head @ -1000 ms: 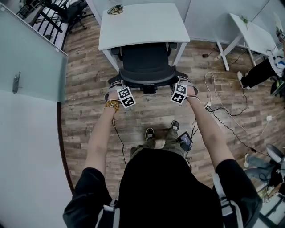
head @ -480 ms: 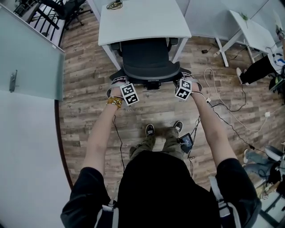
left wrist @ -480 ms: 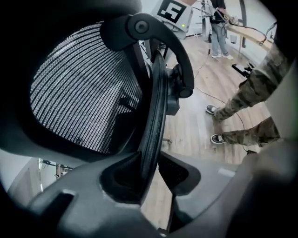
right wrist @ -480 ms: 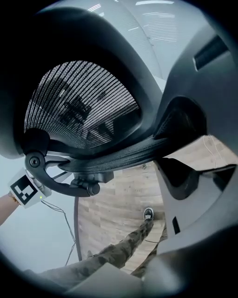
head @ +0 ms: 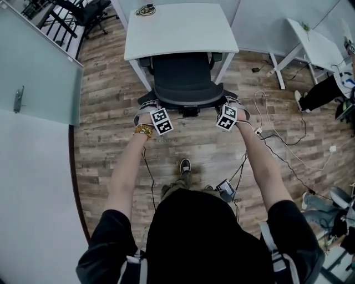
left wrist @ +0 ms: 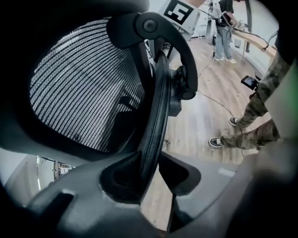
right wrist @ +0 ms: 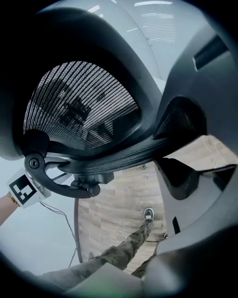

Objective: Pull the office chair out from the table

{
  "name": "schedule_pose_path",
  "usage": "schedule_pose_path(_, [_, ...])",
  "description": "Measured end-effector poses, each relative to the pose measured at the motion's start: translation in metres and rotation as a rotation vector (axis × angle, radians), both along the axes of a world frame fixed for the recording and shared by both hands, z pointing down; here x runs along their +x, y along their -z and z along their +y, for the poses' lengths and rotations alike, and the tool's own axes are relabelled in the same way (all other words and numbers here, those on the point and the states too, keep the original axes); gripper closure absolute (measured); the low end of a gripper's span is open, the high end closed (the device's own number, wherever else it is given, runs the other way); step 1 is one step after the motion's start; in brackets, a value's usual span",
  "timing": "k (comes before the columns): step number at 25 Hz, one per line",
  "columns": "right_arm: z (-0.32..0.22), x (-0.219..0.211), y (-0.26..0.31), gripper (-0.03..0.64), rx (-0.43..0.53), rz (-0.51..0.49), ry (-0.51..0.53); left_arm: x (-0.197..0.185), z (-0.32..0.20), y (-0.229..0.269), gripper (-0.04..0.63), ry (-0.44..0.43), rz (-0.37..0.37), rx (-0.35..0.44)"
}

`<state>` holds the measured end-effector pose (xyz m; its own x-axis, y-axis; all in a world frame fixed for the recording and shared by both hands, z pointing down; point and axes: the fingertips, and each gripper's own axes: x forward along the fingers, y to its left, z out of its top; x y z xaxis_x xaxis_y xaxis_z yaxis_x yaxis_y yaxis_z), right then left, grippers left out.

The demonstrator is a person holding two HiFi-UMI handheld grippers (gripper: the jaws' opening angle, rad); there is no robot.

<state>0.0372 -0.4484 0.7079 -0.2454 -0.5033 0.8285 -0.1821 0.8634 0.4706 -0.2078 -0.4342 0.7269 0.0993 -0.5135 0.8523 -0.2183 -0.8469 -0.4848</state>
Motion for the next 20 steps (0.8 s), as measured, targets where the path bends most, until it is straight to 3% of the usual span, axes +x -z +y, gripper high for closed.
schedule_pose_path(20, [0.0038,-0.0012,-0.0030,0.489,0.009,0.003,0.001,-0.0034,0.0096,-0.0008,0.462,0.015,-0.017,-0.029])
